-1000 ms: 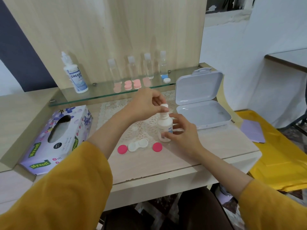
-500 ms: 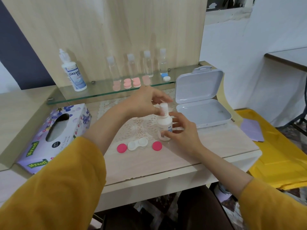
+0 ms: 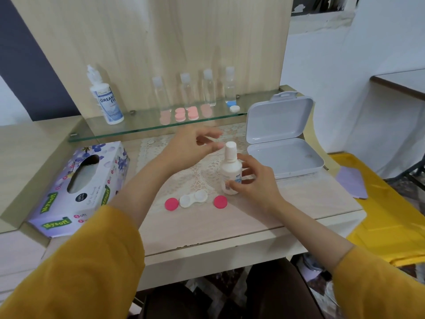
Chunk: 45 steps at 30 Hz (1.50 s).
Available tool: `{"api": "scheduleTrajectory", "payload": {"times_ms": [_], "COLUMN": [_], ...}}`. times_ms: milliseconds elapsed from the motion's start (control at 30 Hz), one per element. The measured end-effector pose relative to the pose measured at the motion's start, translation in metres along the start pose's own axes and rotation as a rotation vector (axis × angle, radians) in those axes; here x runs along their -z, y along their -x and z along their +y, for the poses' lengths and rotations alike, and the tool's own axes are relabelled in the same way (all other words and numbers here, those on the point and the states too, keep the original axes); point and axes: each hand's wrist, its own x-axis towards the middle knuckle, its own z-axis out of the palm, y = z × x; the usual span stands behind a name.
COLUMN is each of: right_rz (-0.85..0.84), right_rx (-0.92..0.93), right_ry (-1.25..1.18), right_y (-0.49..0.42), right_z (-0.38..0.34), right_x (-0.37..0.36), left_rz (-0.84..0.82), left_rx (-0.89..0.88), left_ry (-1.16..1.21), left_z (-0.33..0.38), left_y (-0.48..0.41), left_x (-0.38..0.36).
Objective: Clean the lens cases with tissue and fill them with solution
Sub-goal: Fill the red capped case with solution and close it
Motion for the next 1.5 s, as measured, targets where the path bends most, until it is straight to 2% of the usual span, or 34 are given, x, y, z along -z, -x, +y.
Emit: {"api": "scheduleTrajectory", "payload": {"times_ms": [133,267,367,567,800,1033,1167,1333,1500], "right_rz": [0.045,0.117,0.155,0.146,0.147,0.228,0.128,-0.21,-0.353], "right_rx": [0.008,0.044,0.047,0.007,-0.017,0.107,0.141,0.125,0.136], "right_ry": [0.072,0.123,0.177,0.316,0.272,0.301,0.309,0.435,0.496], "right_y": [-0.01,-0.028,-0.045,-0.062,-0.062,-0.045,-0.026,-0.008,-0.002], "right_z": [-0.001,-0.004,-0.004,0.006,0.003,-0.022,-0.033,-0.026,-0.014], "right_x": [0.001,0.001,-0.003,-0.01,-0.008,0.003,-0.002,-0.024,-0.048], "left_rz": [0.17,0.15,0.147,0.169,0.192,0.234,0.177,0.058,0.083], "left_rx": [0.187,0.374,0.336,0.298,0.286,0.26,0.206,0.171,0.182], "left_ry": [-0.14,-0.231,-0.321,-0.341,-0.317,-0.214,-0.148,-0.179,-0.145], "left_z": [-0.055,-0.109,-0.129,-0.137,-0.14,-0.129,-0.112,-0.107,-0.107], "left_y": [0.028,0.073,0.092,0.099,0.099,0.101,0.104,0.103,0.103], "left_x": [0.004,-0.004,-0.011,-0.019,-0.019,-0.014,-0.013,-0.021,-0.02]}}
